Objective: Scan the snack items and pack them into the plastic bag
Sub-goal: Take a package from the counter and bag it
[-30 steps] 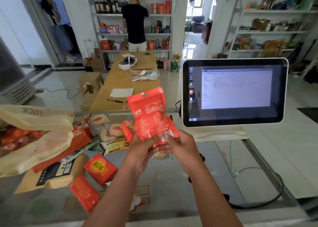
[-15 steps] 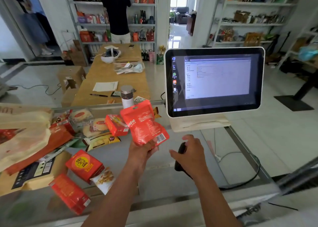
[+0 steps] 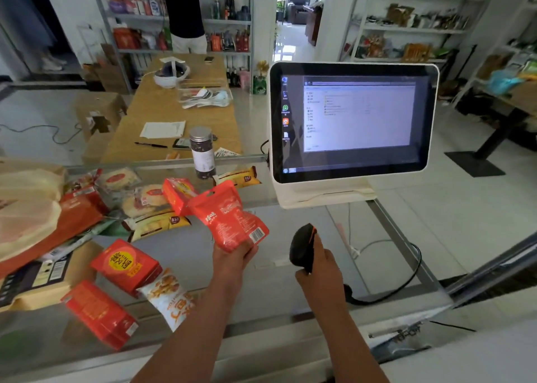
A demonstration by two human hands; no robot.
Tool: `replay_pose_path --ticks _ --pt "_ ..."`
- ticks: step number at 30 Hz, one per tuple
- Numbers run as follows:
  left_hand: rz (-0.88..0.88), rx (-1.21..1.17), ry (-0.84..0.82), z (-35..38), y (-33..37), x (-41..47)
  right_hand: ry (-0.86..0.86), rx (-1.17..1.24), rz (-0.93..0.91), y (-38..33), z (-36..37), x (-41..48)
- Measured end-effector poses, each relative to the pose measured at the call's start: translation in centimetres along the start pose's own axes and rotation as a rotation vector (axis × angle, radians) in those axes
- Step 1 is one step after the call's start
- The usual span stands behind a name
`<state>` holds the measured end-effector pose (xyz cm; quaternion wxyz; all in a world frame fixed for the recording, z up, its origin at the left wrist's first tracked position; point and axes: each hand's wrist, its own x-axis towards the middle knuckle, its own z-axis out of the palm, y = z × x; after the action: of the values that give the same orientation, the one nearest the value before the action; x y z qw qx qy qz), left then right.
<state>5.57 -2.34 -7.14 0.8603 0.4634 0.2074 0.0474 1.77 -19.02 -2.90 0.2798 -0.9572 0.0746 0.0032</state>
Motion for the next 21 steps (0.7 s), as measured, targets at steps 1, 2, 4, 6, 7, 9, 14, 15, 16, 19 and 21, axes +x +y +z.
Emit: replay_pose_path --ticks 1,2,4,6,7,9,14,15,16,19,21 --pt "0.010 -0.001 -0.003 -0.1 -0.1 0.0 0.003 0.050 -0.015 0.1 -0.7 0.1" --pt "0.023 0.004 -0.016 0.0 0.0 0.0 0.019 0.091 -0.040 0.0 -1.4 0.1" --pt "0.043 0.032 -0.048 0.1 0.0 -0.2 0.053 0.153 -0.080 -0.3 -3.0 0.1" --pt "0.058 0.088 -0.067 0.3 -0.2 -0.3 0.043 0.208 -0.093 -1.0 -4.4 0.1" --pt "0.061 0.117 -0.074 0.3 -0.3 -0.3 0.024 0.235 -0.091 -1.3 -4.8 0.1" --pt "0.061 0.163 -0.073 0.4 -0.4 -0.3 -0.014 0.277 -0.079 -1.8 -5.2 0.1" --pt "0.071 0.183 -0.054 0.3 -0.7 -0.2 -0.062 0.349 -0.054 -1.8 -4.8 -0.1" --pt "0.073 0.179 -0.052 0.3 -0.7 -0.1 -0.068 0.366 -0.043 -1.7 -4.8 0.0" --pt "0.073 0.174 -0.050 0.4 -0.7 -0.1 -0.073 0.382 -0.031 -1.7 -4.7 0.0" --pt "0.068 0.161 -0.050 0.2 -0.9 0.0 -0.081 0.410 -0.016 -1.6 -4.8 0.2" --pt "0.072 0.146 -0.049 0.1 -1.1 0.3 -0.087 0.417 -0.016 -1.4 -4.9 0.2"
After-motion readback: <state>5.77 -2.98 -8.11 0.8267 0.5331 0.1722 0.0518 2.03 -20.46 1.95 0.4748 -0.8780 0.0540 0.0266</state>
